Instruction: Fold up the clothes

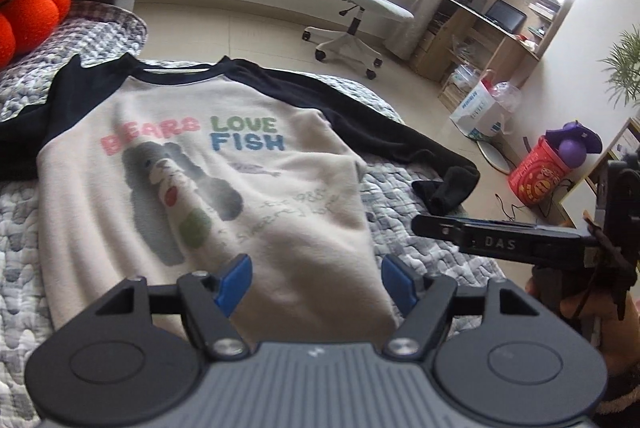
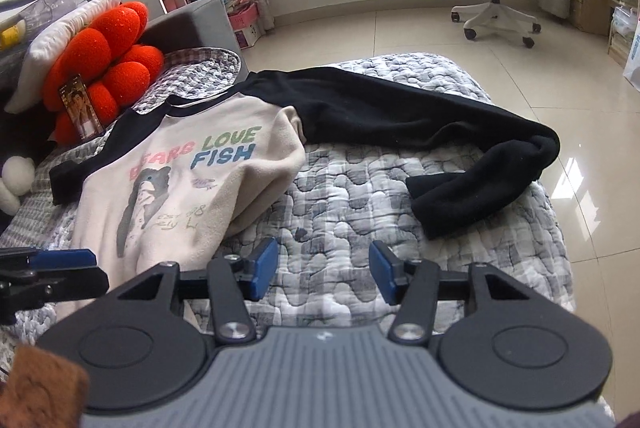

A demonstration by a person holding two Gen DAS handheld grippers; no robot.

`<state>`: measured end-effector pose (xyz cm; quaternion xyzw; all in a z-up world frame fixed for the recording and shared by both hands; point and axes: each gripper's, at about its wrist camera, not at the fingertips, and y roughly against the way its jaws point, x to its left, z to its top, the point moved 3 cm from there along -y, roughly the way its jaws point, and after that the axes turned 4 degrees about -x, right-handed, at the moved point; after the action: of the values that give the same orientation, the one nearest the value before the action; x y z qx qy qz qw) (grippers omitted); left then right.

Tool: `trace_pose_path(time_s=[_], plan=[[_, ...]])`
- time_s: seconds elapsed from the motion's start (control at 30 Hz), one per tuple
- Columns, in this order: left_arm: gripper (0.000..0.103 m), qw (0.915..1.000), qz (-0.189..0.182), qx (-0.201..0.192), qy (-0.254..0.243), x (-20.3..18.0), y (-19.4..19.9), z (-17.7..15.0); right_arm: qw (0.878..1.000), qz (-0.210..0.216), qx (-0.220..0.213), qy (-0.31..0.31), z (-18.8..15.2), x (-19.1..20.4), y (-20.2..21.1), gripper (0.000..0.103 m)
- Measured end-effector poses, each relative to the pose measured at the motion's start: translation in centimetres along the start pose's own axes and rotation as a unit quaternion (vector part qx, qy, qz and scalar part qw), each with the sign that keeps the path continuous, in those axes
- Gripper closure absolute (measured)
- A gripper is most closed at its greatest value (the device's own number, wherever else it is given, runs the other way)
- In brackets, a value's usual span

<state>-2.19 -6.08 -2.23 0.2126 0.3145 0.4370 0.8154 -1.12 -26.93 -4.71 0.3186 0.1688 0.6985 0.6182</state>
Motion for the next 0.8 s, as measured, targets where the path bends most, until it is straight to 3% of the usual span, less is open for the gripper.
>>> trace_pose_path(time_s=[0.2,0.4,0.5,0.67,0.8], plan=[[0.031,0.9987,-0.013,0.001,-0.049,-3.4,-1.6,-0.1,1.0,-0.01,0.011,-0.027,0.2,-1.2,-0.7,0.048],[0.034,0.9959,0.018,0.014,-0.088,-4.9,-3.8,-0.9,0.999,-0.011,0.014,-0.05,0.4,-2.1,-0.8,0.048],[0.043,0.9937,0.037,0.018,-0.104,-5.1,-4.5,-1.3,0.998,-0.013,0.016,-0.052,0.4,-2.4,-0.8,0.048],[0.084,0.9897,0.073,0.009,-0.123,-4.5,-4.5,-1.6,0.998,-0.013,0.018,-0.056,0.4,-2.6,-0.8,0.048],[0.091,0.9926,0.066,0.0,-0.102,-3.3,-3.6,-1.4,0.998,-0.007,0.02,-0.058,0.4,-2.3,-0.8,0.048]])
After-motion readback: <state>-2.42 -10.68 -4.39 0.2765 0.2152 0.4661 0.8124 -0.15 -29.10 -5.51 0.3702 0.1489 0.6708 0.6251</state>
